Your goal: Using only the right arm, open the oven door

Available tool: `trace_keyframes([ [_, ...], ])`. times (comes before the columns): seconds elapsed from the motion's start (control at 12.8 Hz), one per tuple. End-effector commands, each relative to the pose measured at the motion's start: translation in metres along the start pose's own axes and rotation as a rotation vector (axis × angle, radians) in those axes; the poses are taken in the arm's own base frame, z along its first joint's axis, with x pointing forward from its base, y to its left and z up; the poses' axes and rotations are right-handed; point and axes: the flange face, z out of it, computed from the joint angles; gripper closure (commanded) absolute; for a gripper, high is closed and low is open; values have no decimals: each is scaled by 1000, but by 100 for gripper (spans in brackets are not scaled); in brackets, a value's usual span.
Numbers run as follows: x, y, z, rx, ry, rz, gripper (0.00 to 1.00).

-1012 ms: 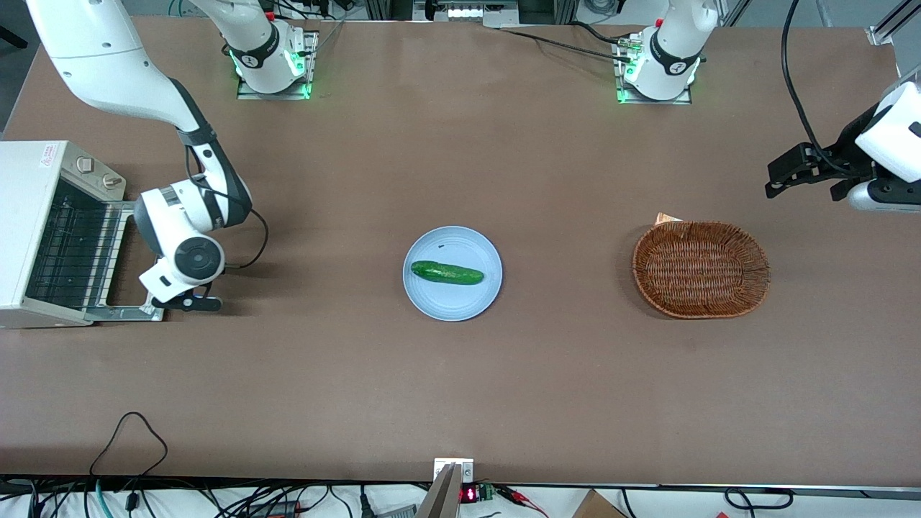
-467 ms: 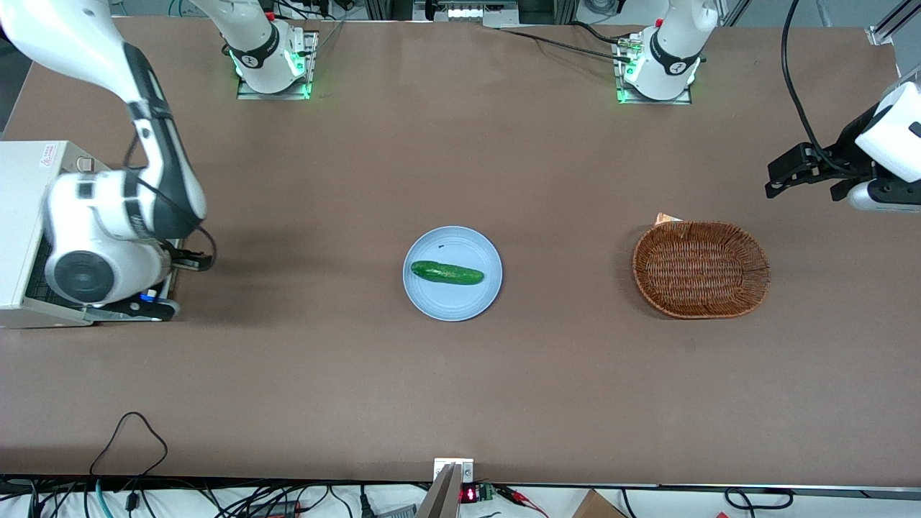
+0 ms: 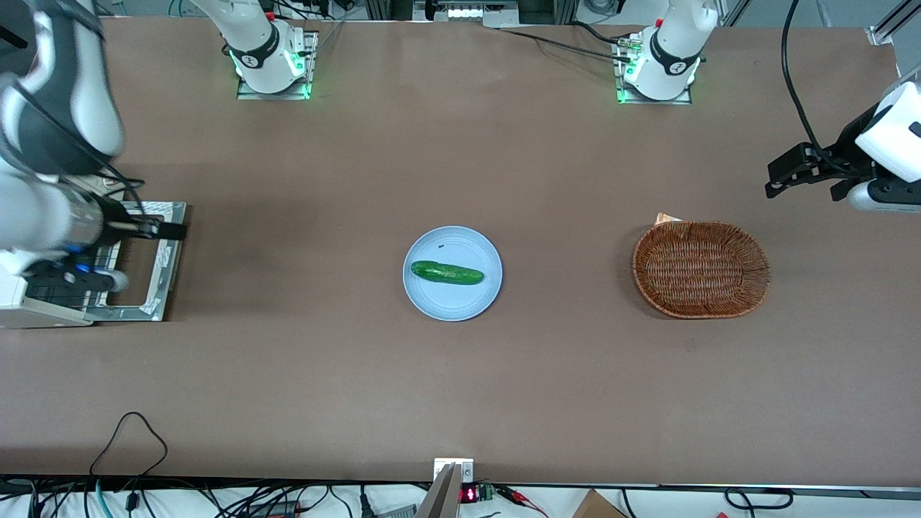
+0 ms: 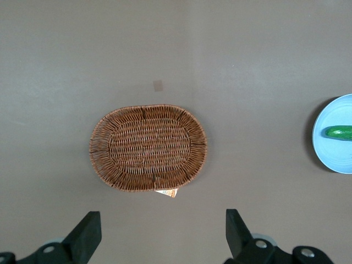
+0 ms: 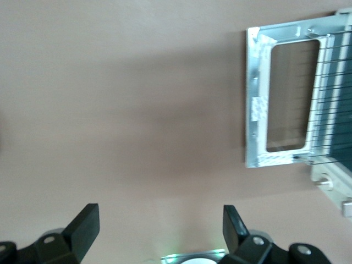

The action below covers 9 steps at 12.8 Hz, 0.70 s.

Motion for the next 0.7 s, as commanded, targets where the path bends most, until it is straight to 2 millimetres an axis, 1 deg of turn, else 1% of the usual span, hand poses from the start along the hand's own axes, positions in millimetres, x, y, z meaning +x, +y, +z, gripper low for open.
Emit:
trace_keyframes([
  [0.0,-25,17,-26,73,38,-66,1],
  [0.08,-33,13,-27,71,69,-82,1],
  [0.16,-37,5,-22,60,155,-93,1],
  [0.23,-45,-8,-20,63,267,-114,1],
  [0.31,-58,-8,-12,54,344,-118,1],
  [0.39,-73,-6,-8,40,371,-122,1],
  [0.47,-81,-3,-12,35,378,-124,1],
  [0.62,-85,2,-14,32,348,-117,1],
])
